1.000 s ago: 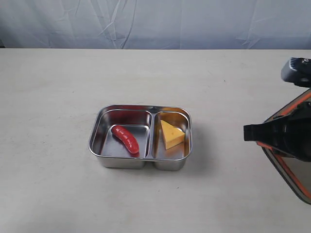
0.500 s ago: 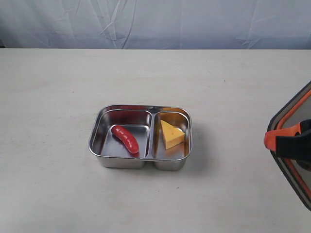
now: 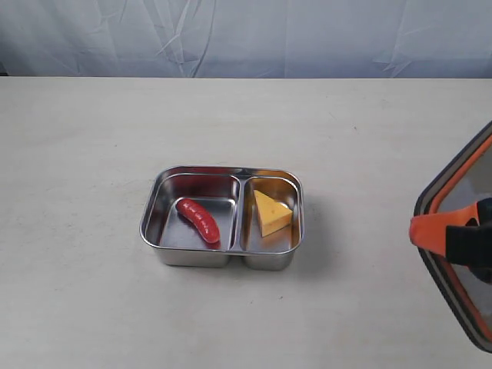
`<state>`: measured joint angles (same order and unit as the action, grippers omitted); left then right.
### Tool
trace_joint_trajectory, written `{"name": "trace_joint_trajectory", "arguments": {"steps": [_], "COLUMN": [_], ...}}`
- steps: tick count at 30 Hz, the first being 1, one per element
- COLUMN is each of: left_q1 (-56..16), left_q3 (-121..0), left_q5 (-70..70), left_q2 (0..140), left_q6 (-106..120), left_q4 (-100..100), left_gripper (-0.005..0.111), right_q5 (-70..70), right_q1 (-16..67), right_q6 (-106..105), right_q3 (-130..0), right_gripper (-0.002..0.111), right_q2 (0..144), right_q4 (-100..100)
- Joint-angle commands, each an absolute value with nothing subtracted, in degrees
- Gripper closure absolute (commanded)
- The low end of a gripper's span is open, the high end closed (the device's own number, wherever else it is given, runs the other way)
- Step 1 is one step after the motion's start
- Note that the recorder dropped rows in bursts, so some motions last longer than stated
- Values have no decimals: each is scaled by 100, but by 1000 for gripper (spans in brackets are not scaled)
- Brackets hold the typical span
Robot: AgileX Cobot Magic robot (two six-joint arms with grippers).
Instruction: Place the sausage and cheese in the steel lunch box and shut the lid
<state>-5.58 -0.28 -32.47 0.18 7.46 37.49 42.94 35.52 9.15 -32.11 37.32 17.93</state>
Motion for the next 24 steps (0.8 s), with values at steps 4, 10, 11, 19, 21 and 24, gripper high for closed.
{"name": "trace_joint_trajectory", "arguments": {"steps": [4, 10, 11, 19, 21, 24], "left_q1": [-595, -595, -595, -595, -595, -595], "left_q3": [0, 0, 0, 0, 0, 0], "left_q5": [-5617, -4780, -4834, -5237, -5395, -5522], "left_q2": [0, 0, 0, 0, 0, 0], "left_q6": [-3424, -7384, -7949, -9132, -9077, -8847], "left_q4": [3669, 6032, 6674, 7244, 7118, 7260], "left_gripper": [107, 107, 107, 107, 107, 107], "right_q5": [3529, 3095, 3033, 2728, 2753, 2869], "right_q1": [3550, 3550, 3550, 3550, 3550, 3550], "right_q6": [143, -770, -1029, -3080, -3721, -4293], "right_q3": [-3211, -3211, -3211, -3211, -3211, -3211], "right_gripper": [108, 108, 108, 109, 109, 109], "right_q2": [3690, 3690, 3690, 3690, 3690, 3769], "right_q4": [2977, 4104, 4371, 6797, 7471, 8333]}}
